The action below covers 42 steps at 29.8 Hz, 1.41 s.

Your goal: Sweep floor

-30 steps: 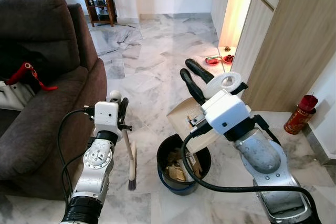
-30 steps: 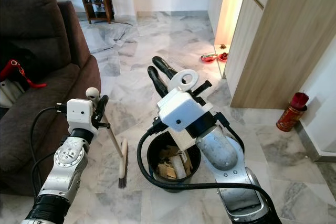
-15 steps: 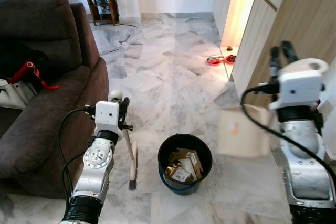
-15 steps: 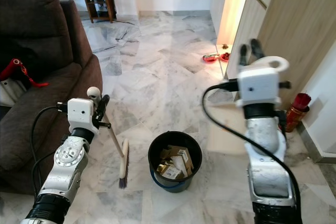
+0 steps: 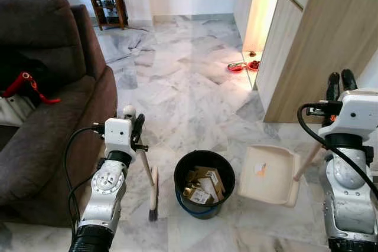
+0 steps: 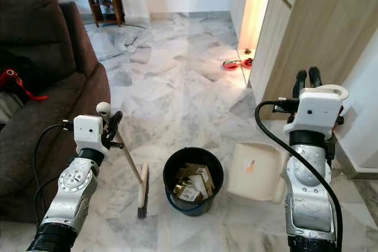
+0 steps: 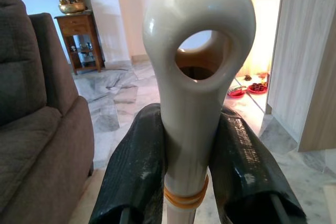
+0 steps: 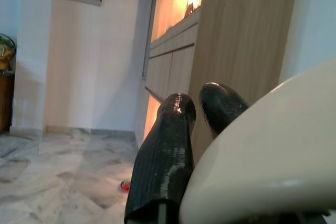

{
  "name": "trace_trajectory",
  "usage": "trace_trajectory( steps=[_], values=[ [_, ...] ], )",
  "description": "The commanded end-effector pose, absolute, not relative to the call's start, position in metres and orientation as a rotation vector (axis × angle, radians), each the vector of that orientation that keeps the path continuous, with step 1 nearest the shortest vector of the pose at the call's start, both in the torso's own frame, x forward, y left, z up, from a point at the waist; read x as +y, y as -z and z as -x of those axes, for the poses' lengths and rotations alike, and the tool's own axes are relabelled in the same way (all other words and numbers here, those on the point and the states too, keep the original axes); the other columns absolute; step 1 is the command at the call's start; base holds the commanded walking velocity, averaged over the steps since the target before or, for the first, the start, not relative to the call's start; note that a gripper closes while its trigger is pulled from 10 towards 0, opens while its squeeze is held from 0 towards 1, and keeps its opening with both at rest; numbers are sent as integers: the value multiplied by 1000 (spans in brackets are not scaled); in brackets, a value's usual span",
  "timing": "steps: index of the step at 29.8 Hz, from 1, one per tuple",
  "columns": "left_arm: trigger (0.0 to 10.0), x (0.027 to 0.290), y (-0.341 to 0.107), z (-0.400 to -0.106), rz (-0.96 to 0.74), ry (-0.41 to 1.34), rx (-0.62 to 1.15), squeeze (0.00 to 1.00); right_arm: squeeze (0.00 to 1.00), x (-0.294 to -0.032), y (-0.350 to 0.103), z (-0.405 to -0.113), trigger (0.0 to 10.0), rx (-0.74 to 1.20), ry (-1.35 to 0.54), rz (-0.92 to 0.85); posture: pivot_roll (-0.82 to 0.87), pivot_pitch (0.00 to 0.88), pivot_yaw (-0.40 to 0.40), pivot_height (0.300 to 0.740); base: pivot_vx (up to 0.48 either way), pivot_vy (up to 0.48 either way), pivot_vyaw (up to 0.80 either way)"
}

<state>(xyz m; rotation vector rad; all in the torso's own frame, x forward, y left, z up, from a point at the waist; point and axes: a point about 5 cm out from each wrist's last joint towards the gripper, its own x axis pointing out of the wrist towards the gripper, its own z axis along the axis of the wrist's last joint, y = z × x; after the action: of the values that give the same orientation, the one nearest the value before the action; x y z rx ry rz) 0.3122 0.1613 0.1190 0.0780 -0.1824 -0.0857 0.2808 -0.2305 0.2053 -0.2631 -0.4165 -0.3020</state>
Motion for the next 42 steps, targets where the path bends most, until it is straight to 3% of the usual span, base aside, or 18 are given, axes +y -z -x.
trace_trajectory(
  steps=[1, 15, 42],
  values=[
    [10000, 163, -134, -313, -92, 80, -251, 0, 0, -228, -219, -281, 10000, -490, 290, 272, -101, 0, 31, 740, 0, 0, 0],
    [10000, 163, -135, -313, -97, 83, -255, 0, 0, -225, -217, -283, 10000, -492, 274, 269, -103, 0, 32, 740, 0, 0, 0],
    [10000, 162, -135, -312, -98, 87, -257, 0, 0, -223, -211, -284, 10000, -476, 265, 264, -106, 0, 32, 740, -269, 0, 0]
  ],
)
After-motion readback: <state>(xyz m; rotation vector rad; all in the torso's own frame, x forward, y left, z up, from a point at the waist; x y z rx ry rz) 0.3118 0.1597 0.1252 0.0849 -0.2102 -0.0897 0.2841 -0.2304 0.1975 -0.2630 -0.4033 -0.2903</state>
